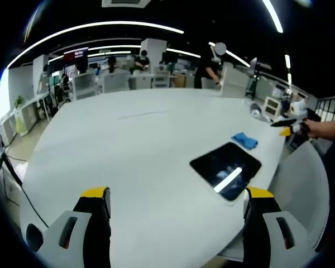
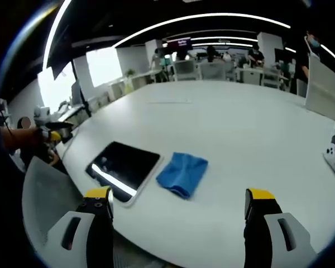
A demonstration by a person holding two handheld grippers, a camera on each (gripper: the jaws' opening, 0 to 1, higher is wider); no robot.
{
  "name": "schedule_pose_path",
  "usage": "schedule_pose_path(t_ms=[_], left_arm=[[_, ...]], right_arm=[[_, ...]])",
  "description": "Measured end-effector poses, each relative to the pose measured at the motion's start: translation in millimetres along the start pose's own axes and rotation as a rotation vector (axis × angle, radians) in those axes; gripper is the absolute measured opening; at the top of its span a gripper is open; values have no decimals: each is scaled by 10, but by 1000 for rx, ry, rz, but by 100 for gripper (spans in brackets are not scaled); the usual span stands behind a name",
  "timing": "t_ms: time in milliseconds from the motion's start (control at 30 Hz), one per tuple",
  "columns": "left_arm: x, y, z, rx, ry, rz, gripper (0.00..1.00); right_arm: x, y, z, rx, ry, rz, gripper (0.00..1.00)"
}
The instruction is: Wipe the mirror surface with the cleaning cloth until all visible marks leave the cleaned area.
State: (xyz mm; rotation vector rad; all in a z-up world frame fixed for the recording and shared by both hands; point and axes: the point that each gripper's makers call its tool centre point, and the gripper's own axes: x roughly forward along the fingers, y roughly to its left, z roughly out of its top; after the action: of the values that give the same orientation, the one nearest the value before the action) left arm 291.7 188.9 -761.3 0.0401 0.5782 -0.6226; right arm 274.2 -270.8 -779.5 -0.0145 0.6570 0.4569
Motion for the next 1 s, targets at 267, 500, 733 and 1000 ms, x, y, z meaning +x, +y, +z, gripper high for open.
schedule_pose_path(t_ms=[267, 500, 733, 1000], left_arm=[[-55, 49, -30, -4, 4, 13, 99], [-85, 94, -39, -9, 6, 26, 99], [-61, 83, -10, -9, 7, 23, 99], [-27, 93, 5, -6, 18, 18, 99]], right_arm=[[-2, -26, -56, -7, 18, 4, 98], [0, -54, -56, -3, 22, 5, 98], [13, -38, -53, 0, 36, 13, 97], [45, -14, 17, 19, 31, 30, 96]])
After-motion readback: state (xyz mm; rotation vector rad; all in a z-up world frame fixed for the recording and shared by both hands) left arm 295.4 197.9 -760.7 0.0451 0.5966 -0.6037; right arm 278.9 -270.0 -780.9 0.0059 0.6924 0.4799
